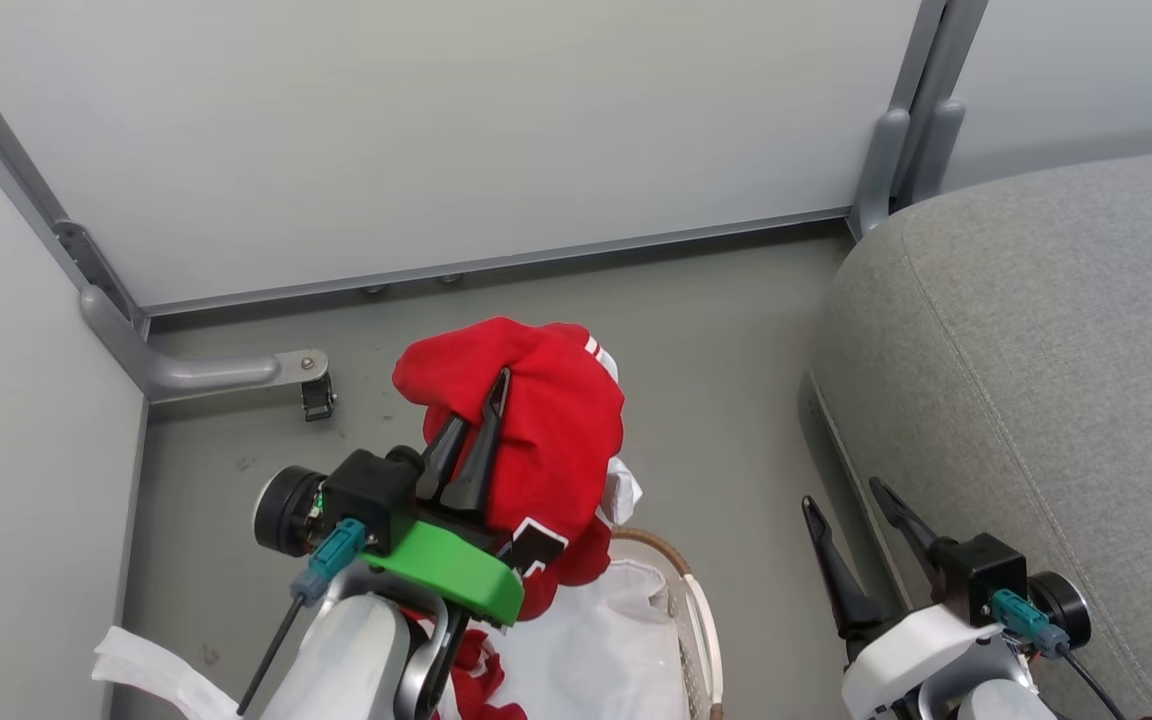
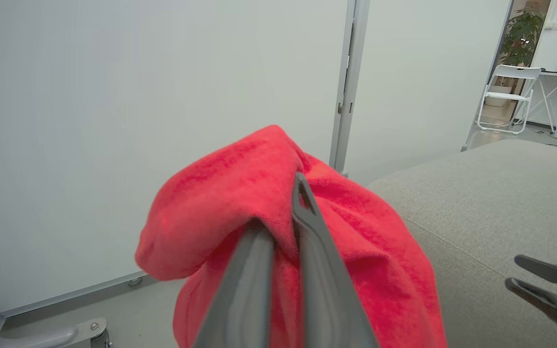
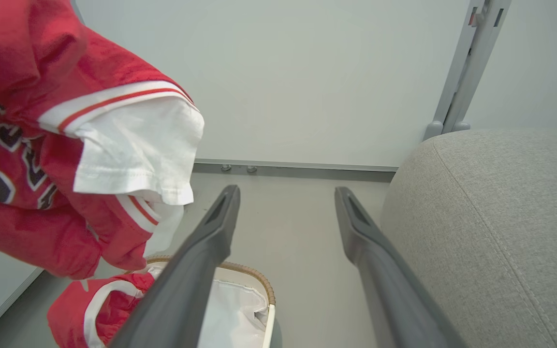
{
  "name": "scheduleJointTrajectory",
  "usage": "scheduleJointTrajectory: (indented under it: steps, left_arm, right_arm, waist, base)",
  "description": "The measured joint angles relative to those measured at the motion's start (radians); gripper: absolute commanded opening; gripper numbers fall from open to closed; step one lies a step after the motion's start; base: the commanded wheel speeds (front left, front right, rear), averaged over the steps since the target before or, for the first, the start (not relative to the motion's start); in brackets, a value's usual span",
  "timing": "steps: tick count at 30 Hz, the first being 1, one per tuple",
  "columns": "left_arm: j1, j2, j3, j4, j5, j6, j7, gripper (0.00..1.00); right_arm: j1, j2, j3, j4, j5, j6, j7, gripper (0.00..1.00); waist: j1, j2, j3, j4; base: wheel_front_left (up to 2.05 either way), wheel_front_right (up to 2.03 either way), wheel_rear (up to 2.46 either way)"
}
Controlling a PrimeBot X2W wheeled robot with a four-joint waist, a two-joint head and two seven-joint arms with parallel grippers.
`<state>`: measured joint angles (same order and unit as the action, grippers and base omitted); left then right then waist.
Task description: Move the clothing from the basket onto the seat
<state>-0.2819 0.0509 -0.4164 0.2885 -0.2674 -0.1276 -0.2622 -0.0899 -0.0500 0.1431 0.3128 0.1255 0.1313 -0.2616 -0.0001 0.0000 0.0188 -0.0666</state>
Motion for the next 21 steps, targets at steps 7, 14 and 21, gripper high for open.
scheduleJointTrajectory:
  steps: [7, 14, 21]
  left_arm:
    - [0.000, 0.000, 0.012, -0.018, -0.024, 0.006, 0.000, 0.00]
    - [0.001, 0.000, -0.005, -0.026, -0.042, 0.013, 0.000, 0.00]
    - [0.001, -0.001, -0.036, -0.023, -0.055, 0.019, 0.000, 0.00]
  right_arm:
    - [0.026, 0.000, 0.018, 0.002, 0.006, 0.000, 0.000, 1.00]
    - [0.030, 0.000, 0.148, -0.014, 0.026, 0.000, 0.000, 1.00]
    - [-0.044, -0.010, 0.335, -0.066, 0.092, 0.000, 0.000, 1.00]
  waist:
    - [0.0000, 0.0000, -0.023, -0.002]
    - [0.0000, 0.0000, -0.024, 0.003]
    - [0.0000, 0.0000, -0.015, 0.004]
  base:
    - [0.00, 0.00, 0.00]
    - [0.00, 0.00, 0.00]
    - [0.00, 0.00, 0.00]
